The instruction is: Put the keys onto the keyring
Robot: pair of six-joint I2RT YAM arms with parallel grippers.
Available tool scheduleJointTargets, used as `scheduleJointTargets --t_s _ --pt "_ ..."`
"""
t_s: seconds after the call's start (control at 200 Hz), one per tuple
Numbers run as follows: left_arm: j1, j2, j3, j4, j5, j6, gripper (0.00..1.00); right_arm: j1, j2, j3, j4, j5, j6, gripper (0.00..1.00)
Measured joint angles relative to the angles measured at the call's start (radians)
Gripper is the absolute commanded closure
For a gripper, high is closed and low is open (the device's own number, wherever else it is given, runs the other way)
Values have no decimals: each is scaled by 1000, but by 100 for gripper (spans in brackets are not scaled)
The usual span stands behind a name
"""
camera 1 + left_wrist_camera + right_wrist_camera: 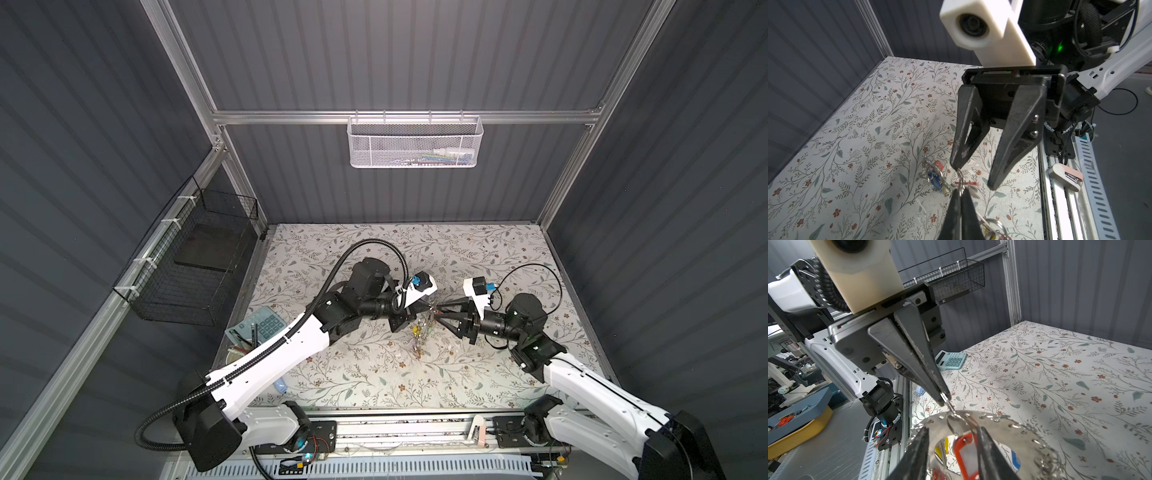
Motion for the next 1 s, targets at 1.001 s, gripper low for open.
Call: scheduleJointTargets --t_s 1.001 --pt "1 0 -8 18 26 -33 100 3 3 8 -37 39 -16 74"
